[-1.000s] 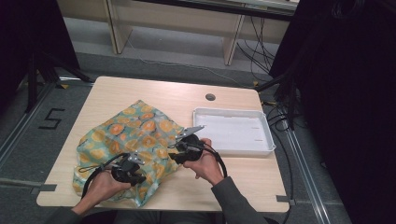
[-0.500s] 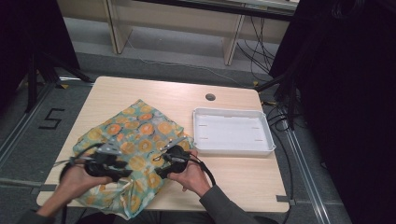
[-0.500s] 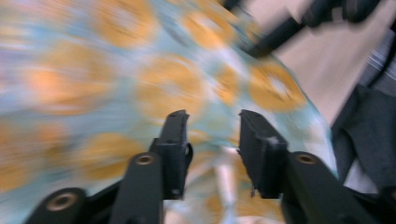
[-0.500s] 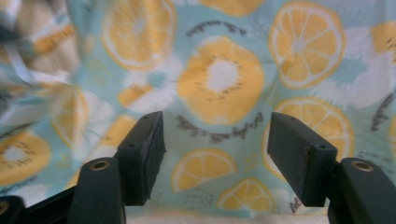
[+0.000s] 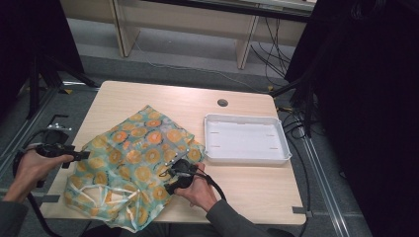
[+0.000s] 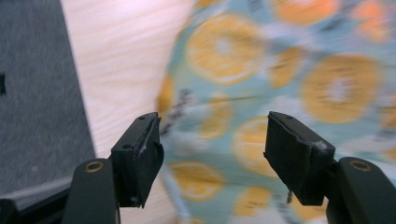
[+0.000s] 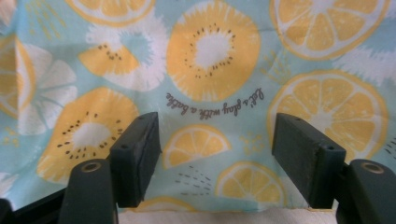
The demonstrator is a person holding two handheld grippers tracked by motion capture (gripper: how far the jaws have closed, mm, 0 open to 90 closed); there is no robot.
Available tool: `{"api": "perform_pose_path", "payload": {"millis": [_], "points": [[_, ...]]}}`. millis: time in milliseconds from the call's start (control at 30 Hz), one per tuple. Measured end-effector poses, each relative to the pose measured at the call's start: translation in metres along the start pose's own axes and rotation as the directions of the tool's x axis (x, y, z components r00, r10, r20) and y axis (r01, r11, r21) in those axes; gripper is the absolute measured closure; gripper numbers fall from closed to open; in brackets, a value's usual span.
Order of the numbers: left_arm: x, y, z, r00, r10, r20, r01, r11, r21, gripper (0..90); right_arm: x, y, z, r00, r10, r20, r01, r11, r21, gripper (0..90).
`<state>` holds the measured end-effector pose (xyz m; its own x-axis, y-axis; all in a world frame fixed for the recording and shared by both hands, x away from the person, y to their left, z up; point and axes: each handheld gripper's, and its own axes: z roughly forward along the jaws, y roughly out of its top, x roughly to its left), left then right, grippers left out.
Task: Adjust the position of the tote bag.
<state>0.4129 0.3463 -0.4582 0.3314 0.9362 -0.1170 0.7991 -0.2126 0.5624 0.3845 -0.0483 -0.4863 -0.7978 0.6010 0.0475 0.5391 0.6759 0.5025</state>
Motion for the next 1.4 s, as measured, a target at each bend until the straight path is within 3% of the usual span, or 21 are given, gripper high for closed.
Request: {"api": "perform_pose_path", "payload": {"millis": [33, 133, 300, 333, 367, 433, 467, 633, 700, 733, 933, 967, 1233, 1267, 1300, 1400], "points": [[0.002, -0.001, 0.004, 0.9997, -0.019, 0.016, 0.019, 0.9998, -0.002, 34.6, -0.001, 0.000, 0.001, 1.0000, -0.002, -0.003, 0.002, 1.000, 0.002, 32.8], [0.004, 0.000, 0.011, 0.9997, 0.002, 0.024, -0.003, 0.9994, 0.036, 33.5, -0.001, 0.000, 0.000, 1.0000, 0.001, -0.010, -0.001, 1.000, -0.003, 32.7], [0.010, 0.000, 0.026, 0.9991, -0.016, 0.040, 0.014, 0.9987, 0.050, 34.0, 0.002, 0.000, -0.003, 0.9998, 0.000, -0.021, 0.000, 1.000, -0.010, 32.9], [0.010, 0.000, 0.031, 0.9983, -0.034, 0.047, 0.032, 0.9982, 0.052, 35.2, 0.002, 0.000, -0.003, 0.9998, -0.005, -0.021, 0.005, 1.000, -0.012, 33.0], [0.012, 0.001, 0.032, 0.9984, -0.003, 0.056, 0.000, 0.9980, 0.063, 40.1, 0.002, 0.000, -0.005, 0.9997, 0.001, -0.024, -0.001, 1.000, -0.012, 33.1], [0.010, 0.000, 0.036, 0.9986, 0.016, 0.051, -0.019, 0.9982, 0.058, 52.0, 0.002, 0.000, -0.006, 0.9996, -0.003, -0.029, 0.002, 1.000, -0.020, 33.2], [0.010, 0.000, 0.037, 0.9983, 0.028, 0.051, -0.031, 0.9976, 0.061, 62.5, 0.002, 0.000, -0.008, 0.9994, 0.007, -0.034, -0.007, 1.000, -0.024, 33.4], [0.005, -0.004, 0.039, 0.9971, 0.056, 0.052, -0.059, 0.9971, 0.048, 88.3, 0.005, 0.001, -0.014, 0.9991, 0.005, -0.042, -0.007, 0.999, -0.045, 33.6], [0.002, -0.006, 0.037, 0.9963, 0.074, 0.045, -0.076, 0.9957, 0.052, 89.3, 0.008, 0.001, -0.016, 0.9985, 0.008, -0.053, -0.011, 0.999, -0.048, 33.6], [0.002, -0.006, 0.035, 0.9937, 0.104, 0.044, -0.107, 0.9917, 0.071, 89.5, 0.008, 0.001, -0.017, 0.9988, 0.002, -0.048, -0.004, 0.999, -0.049, 33.7], [0.001, -0.016, 0.027, 0.9920, 0.116, 0.050, -0.119, 0.9907, 0.066, 89.8, 0.004, -0.005, -0.020, 0.9993, -0.008, -0.037, 0.007, 1.000, -0.028, 34.8], [0.001, -0.017, 0.024, 0.9898, 0.132, 0.053, -0.136, 0.9871, 0.084, 89.8, 0.001, -0.006, -0.020, 0.9995, -0.018, -0.025, 0.017, 1.000, -0.026, 35.3], [-0.007, -0.028, 0.015, 0.9869, 0.147, 0.066, -0.152, 0.9852, 0.078, 89.8, -0.011, -0.011, -0.026, 0.9994, 0.020, -0.027, -0.021, 0.999, -0.029, 38.6], [-0.007, -0.029, 0.013, 0.9857, 0.154, 0.070, -0.160, 0.9831, 0.090, 89.9, -0.009, -0.011, -0.028, 0.9988, 0.034, -0.034, -0.035, 0.999, -0.030, 38.2], [-0.010, -0.031, 0.013, 0.9863, 0.150, 0.068, -0.155, 0.9856, 0.068, 89.8, -0.008, -0.011, -0.030, 0.9983, 0.033, -0.048, -0.035, 0.999, -0.040, 37.9], [-0.010, -0.031, 0.010, 0.9852, 0.151, 0.082, -0.157, 0.9847, 0.076, 89.8, 0.006, -0.007, -0.034, 0.9975, 0.003, -0.071, -0.008, 0.998, -0.061, 36.9]]}}
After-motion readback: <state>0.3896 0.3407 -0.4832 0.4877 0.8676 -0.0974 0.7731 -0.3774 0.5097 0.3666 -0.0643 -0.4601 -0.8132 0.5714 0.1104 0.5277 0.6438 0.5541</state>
